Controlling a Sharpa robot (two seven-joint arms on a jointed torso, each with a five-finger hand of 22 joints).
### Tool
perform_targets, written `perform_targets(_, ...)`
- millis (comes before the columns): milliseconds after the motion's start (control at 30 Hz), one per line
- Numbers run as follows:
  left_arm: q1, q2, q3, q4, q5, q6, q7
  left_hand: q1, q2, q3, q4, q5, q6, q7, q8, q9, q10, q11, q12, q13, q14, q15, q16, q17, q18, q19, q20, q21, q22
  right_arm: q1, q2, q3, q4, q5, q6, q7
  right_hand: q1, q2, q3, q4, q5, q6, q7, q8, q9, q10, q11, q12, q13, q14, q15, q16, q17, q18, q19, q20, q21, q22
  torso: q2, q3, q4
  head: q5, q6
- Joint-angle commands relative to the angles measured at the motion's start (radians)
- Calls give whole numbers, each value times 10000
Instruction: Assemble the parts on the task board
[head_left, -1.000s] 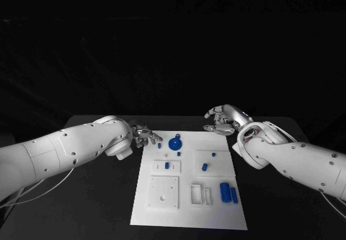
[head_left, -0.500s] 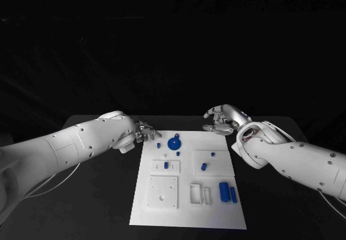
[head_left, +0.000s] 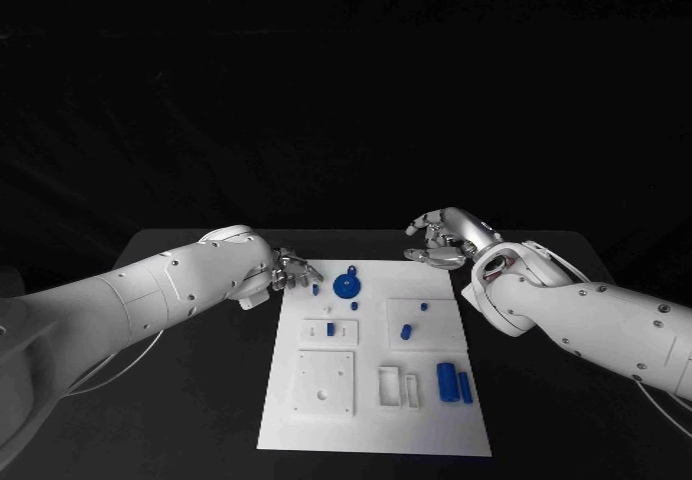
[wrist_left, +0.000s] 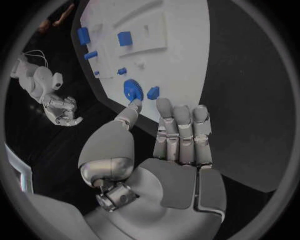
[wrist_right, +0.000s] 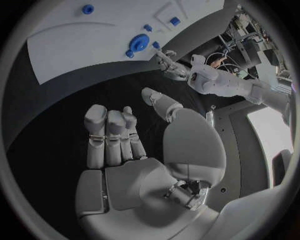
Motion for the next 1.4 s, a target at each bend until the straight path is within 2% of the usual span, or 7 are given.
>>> perform_targets(33,-30,68,-9,-45,-86,363,168,-82,-6,13,56,-26,-158,59,-55,-14,-13,41,-37,13,-22,60,-40,-4,-194,-63,-1340,-39,-13,-3,15,5,16,-19,29,108,-17,29,-33,31,64,-51,114,-9,-11,-38,-19,53,-17,40,-4,-49,-10,1181,73,-2,-51,15,-4,-1,1,-2,-7)
perform_targets(667,-169,364,-46,-527,30,583,289,20,113,0,53,-20,-198,76,-75,-15,-45,58,-32,36,-52,69,-23,6,-193,-100,-1341,-24,-8,-3,51,5,33,-19,30,112,-15,35,-38,37,71,-50,114,-9,-14,-36,-20,62,-28,45,-4,-47,-9,1181,80,-6,-53,18,4,0,-4,-7,-39)
perform_targets(1200,-224,456,-58,-757,319,632,393,172,459,-114,-21,2,-237,99,-100,-17,-76,80,-28,64,-93,87,-2,12,-207,-157,-1328,12,2,-3,48,5,38,-19,42,107,-9,39,-39,39,73,-48,113,-9,-16,-35,-20,69,-36,49,-5,-47,-8,1181,84,-8,-55,21,-1,7,2,-8,-83)
perform_targets(1267,-224,462,-59,-758,351,660,418,242,617,-120,-60,5,-238,107,-103,-17,-74,84,-28,68,-100,91,2,13,-209,-171,-1325,20,4,-3,49,5,38,-19,45,105,-9,39,-38,39,74,-48,113,-9,-16,-35,-20,69,-36,49,-5,-47,-8,1181,84,-8,-55,21,-2,8,4,-7,-84)
perform_targets(1367,-223,478,-59,-757,436,721,439,319,719,-170,-138,9,-238,109,-107,-18,-76,92,-32,72,-111,97,6,12,-215,-191,-1319,31,8,-3,51,5,36,-19,47,107,-7,39,-38,38,74,-48,113,-8,-16,-35,-20,70,-37,49,-5,-47,-8,1181,84,-9,-55,22,-5,7,3,-8,-80)
perform_targets(1400,-223,486,-59,-761,465,759,459,402,830,-178,-202,3,-242,116,-112,-20,-80,96,-39,72,-121,101,4,10,-216,-201,-1316,39,10,-3,50,5,35,-19,51,106,-6,39,-38,38,74,-48,113,-9,-17,-35,-20,71,-38,50,-5,-47,-8,1181,85,-9,-55,22,-6,4,1,-6,-81)
